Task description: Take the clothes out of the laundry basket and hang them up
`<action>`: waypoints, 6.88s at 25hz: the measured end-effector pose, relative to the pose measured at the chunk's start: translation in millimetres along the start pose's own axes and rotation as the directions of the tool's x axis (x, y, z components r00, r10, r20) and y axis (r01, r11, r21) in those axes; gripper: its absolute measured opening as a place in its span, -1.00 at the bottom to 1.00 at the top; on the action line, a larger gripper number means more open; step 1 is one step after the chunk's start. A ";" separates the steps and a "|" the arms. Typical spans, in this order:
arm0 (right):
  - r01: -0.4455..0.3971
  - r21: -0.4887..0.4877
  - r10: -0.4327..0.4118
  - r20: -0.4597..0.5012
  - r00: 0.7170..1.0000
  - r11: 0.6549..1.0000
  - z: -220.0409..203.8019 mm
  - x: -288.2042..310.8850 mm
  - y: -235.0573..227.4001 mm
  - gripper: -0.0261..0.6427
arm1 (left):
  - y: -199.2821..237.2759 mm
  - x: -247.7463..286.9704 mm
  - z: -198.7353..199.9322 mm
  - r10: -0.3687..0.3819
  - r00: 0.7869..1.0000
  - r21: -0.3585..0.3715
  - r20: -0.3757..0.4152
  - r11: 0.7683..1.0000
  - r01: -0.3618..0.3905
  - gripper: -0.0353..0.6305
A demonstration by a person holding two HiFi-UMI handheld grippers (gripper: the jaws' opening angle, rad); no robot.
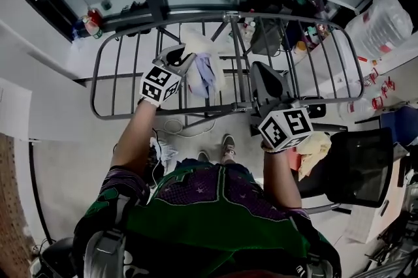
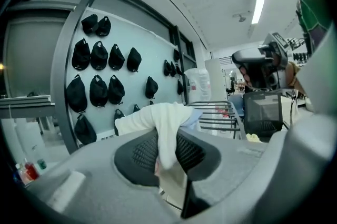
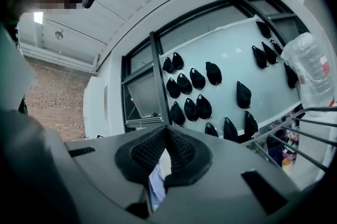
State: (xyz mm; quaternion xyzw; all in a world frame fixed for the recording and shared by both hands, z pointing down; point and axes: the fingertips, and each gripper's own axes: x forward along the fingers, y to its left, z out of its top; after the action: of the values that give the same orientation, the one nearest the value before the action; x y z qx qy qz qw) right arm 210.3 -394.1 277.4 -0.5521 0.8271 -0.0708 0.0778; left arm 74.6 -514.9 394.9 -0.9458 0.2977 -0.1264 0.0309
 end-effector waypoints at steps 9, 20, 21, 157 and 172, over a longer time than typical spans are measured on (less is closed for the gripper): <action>-0.032 0.003 0.032 -0.008 0.999 0.999 -5.5 13.9 12.8 -0.92 | 30.5 -18.2 -4.9 0.053 0.998 0.073 -0.043 0.996 -0.049 -0.66; -0.039 0.004 0.039 -0.004 0.999 0.999 -2.7 10.2 12.7 -0.92 | 21.2 -8.0 -26.0 0.074 0.995 0.059 -0.061 0.996 -0.070 -0.65; -0.037 0.005 0.037 -0.007 0.999 0.999 -3.8 9.7 11.6 -0.92 | 18.1 -4.9 -30.7 0.074 0.995 0.043 -0.059 0.996 -0.072 -0.65; -0.731 -0.045 0.696 -0.274 0.664 0.681 -226.9 -109.7 363.0 -0.12 | -198.6 -567.7 -112.1 0.871 0.482 -0.217 -0.092 0.454 -0.864 -0.84; -0.643 -0.073 0.556 -0.435 0.708 0.762 -383.0 -92.2 330.5 -0.12 | -135.8 -537.9 -228.2 0.772 0.626 -0.237 -0.112 0.591 -0.771 -0.84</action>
State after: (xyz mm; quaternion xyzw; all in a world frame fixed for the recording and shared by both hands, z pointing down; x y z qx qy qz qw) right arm -132.2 -171.2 589.5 -0.2309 0.9625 -0.0574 -0.1302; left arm -334.1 -92.4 514.9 -0.7189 0.6913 -0.0587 -0.0424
